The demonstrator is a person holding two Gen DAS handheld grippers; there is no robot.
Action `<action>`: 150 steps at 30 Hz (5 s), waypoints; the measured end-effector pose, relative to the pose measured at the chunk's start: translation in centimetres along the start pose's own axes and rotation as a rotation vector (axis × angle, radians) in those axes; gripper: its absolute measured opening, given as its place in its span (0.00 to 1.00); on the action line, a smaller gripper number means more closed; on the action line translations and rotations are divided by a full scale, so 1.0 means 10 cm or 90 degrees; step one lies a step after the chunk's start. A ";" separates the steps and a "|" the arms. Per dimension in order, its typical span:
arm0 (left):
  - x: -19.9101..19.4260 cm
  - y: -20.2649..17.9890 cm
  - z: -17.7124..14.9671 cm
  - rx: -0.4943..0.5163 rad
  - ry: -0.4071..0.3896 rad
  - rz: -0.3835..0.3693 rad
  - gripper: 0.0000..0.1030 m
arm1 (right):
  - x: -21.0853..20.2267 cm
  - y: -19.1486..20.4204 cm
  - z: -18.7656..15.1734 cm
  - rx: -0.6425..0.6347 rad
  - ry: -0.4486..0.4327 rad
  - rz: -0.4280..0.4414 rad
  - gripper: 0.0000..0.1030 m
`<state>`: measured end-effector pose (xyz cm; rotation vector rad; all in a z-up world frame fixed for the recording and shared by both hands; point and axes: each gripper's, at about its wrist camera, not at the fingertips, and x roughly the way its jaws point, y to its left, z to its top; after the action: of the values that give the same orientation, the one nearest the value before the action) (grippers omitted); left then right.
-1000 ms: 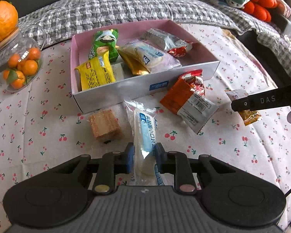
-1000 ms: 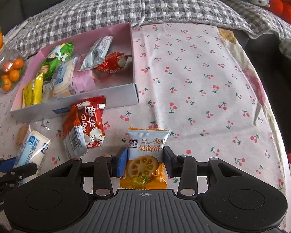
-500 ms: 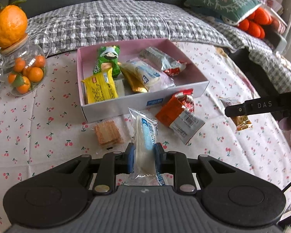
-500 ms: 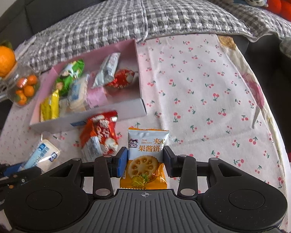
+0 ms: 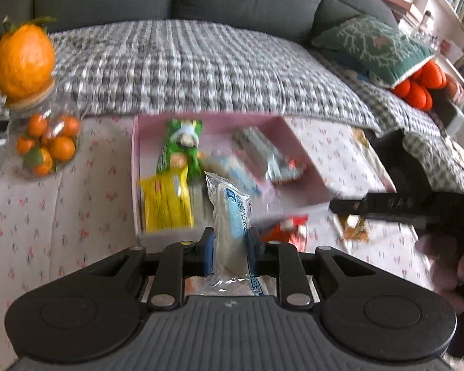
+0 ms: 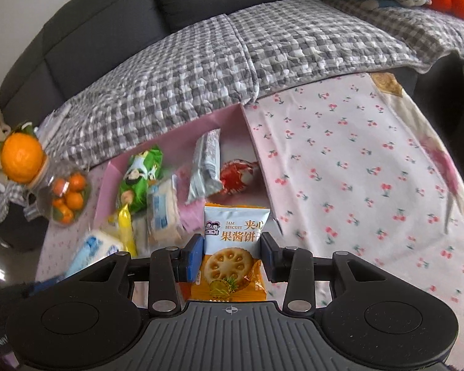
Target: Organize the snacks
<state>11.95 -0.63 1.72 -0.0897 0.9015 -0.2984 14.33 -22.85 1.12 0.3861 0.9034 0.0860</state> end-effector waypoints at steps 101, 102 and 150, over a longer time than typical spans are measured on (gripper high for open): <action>-0.09 0.12 -0.86 0.080 0.068 0.056 0.99 | -0.30 -0.04 -0.78 -0.211 0.022 -0.060 0.84; -0.09 0.11 -0.89 0.086 0.071 0.054 0.99 | -0.29 -0.05 -0.80 -0.215 0.024 -0.064 0.84; -0.18 0.88 -1.16 0.077 0.106 0.069 0.27 | 0.52 1.16 -0.96 -0.298 0.051 0.049 0.84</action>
<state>3.77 8.86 -5.90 0.0965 1.0478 -0.2609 11.15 -8.06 -3.88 -0.0198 0.9157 0.3790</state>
